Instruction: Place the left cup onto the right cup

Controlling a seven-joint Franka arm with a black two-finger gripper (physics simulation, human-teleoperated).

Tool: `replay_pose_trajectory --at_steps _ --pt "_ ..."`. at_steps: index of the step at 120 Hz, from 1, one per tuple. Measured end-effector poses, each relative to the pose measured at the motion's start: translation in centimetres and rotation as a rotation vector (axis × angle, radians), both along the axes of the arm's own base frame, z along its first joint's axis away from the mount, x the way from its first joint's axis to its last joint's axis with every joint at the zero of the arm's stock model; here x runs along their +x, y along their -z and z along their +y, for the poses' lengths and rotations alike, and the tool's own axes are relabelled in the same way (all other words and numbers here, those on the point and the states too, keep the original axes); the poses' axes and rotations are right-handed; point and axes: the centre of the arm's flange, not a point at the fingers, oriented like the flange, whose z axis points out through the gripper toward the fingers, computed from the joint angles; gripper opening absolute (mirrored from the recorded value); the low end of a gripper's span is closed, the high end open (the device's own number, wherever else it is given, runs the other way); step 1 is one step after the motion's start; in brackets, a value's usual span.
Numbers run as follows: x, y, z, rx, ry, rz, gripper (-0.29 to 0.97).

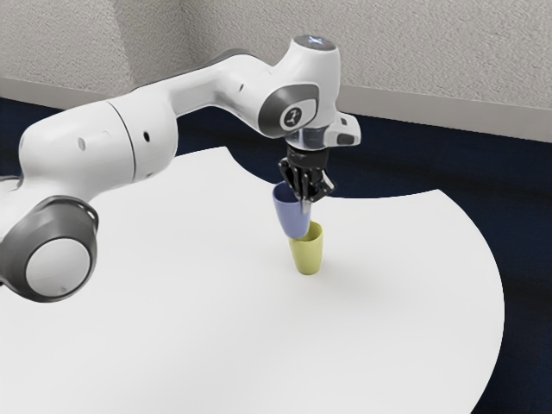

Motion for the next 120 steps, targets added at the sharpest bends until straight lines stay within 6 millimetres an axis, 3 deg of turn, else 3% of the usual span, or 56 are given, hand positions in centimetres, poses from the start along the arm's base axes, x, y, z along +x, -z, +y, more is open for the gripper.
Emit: replay_pose_trajectory --at_steps 120 --pt "1.4 2.0 -0.3 0.016 0.040 -0.011 -0.11"
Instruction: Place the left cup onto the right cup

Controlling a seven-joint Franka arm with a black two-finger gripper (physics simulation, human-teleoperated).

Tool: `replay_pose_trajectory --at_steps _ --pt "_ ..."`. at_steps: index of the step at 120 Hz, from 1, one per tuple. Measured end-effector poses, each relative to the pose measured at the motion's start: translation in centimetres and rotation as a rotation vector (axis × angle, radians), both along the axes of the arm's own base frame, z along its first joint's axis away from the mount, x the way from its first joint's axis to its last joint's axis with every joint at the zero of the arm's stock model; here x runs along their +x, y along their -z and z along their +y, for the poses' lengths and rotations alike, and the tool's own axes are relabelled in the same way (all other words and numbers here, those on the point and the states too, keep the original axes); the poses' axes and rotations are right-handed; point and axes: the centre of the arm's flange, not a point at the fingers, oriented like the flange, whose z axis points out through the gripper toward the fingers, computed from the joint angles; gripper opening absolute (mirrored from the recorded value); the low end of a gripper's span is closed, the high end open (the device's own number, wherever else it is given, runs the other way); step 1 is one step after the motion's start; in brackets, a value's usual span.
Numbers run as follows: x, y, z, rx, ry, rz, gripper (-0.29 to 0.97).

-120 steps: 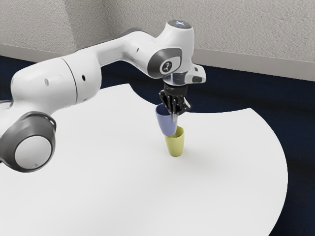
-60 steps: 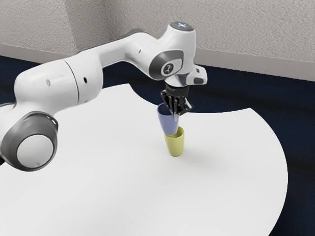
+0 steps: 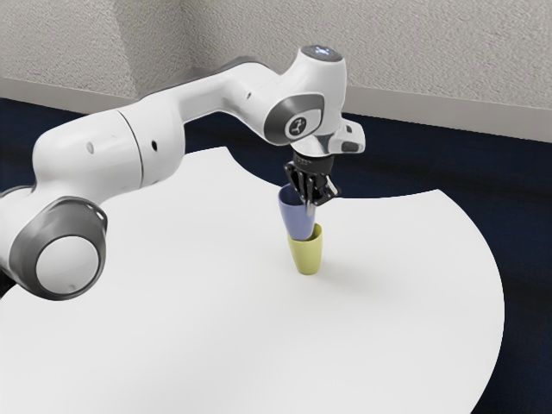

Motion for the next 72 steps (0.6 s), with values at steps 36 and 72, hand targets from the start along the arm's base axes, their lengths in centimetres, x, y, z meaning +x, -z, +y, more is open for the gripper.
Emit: replay_pose_trajectory --at_steps 36,72 --pt "0.2 0.9 0.1 0.000 0.000 0.008 -0.11" --pt "0.3 1.4 0.2 -0.005 0.001 0.010 -0.06"
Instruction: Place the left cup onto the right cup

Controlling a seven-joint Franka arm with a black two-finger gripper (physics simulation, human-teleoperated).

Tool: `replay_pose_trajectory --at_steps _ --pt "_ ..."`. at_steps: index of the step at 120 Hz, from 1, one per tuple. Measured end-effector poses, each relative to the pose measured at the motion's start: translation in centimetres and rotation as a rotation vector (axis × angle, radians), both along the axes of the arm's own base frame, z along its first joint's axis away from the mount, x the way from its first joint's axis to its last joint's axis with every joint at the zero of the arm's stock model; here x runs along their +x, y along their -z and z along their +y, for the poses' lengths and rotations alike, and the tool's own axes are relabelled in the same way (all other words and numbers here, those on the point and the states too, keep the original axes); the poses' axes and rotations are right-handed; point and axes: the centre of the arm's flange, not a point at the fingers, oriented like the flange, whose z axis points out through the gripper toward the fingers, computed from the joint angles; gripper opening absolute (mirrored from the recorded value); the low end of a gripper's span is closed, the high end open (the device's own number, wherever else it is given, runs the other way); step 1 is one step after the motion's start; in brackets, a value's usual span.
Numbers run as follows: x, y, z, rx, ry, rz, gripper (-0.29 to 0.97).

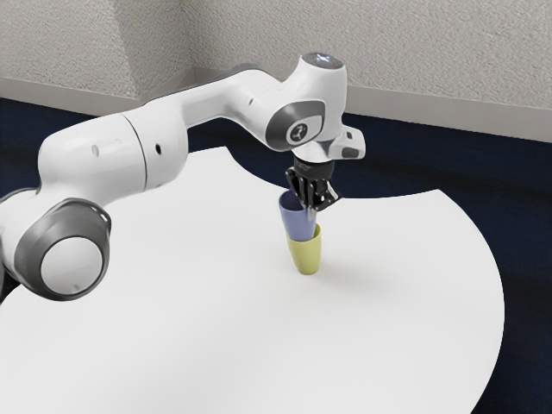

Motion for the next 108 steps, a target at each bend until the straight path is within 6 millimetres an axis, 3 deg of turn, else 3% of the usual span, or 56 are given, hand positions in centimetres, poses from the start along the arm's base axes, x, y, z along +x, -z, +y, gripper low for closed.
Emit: replay_pose_trajectory --at_steps 43,108 --pt "-0.1 -0.5 0.1 -0.003 0.001 -0.003 0.37" --pt "-2.0 -7.3 -0.5 -0.006 0.010 -0.069 0.61"
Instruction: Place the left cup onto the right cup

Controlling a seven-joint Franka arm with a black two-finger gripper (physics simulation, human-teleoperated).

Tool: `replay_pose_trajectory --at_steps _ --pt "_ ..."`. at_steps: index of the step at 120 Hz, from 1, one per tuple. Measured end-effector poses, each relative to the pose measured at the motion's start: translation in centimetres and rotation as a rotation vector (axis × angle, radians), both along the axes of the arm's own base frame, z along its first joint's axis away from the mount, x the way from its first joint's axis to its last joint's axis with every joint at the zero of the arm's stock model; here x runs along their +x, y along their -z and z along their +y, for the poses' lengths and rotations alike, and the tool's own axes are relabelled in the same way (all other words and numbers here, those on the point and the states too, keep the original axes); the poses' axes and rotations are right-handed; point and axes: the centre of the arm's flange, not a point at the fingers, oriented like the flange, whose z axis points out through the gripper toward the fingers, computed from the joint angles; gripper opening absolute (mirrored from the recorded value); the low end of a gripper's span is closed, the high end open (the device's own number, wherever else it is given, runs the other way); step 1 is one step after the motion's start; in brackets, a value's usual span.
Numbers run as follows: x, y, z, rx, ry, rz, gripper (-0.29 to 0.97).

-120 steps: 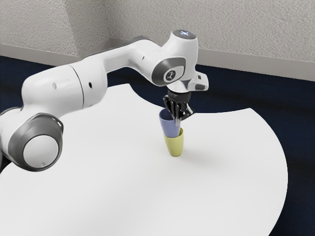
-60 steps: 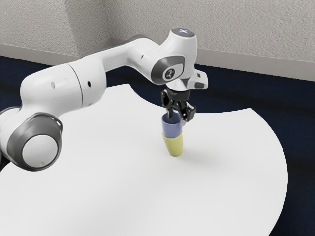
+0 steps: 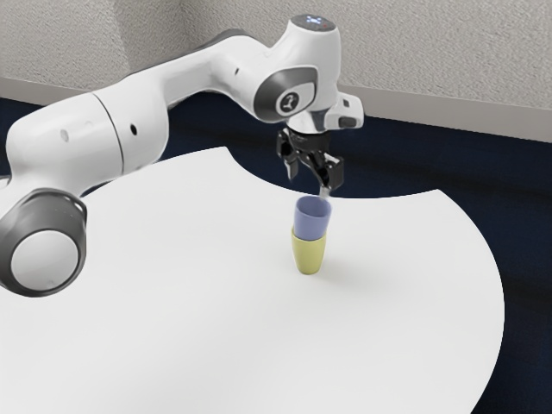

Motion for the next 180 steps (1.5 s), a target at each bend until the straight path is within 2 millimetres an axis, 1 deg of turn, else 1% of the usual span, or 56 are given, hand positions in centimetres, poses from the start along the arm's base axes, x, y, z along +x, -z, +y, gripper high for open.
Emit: replay_pose_trajectory --at_steps 10,36,74,87,101,142,158,180 --pt "-0.6 -0.7 0.0 0.004 0.001 0.000 0.64" --pt "-3.4 -2.3 0.5 0.024 0.003 0.017 0.66" --pt "-7.4 -4.6 3.8 -0.014 -0.063 0.057 0.68" --pt "-8.3 -5.1 4.3 -0.031 -0.076 0.068 0.68" --pt "-9.1 -5.5 5.9 -0.057 -0.109 0.080 0.68" --pt "-10.2 -6.8 8.5 -0.098 -0.154 0.096 0.68" --pt "-10.4 -7.1 9.9 -0.111 -0.173 0.108 0.68" --pt "-10.6 -7.5 11.0 -0.120 -0.179 0.122 0.68"
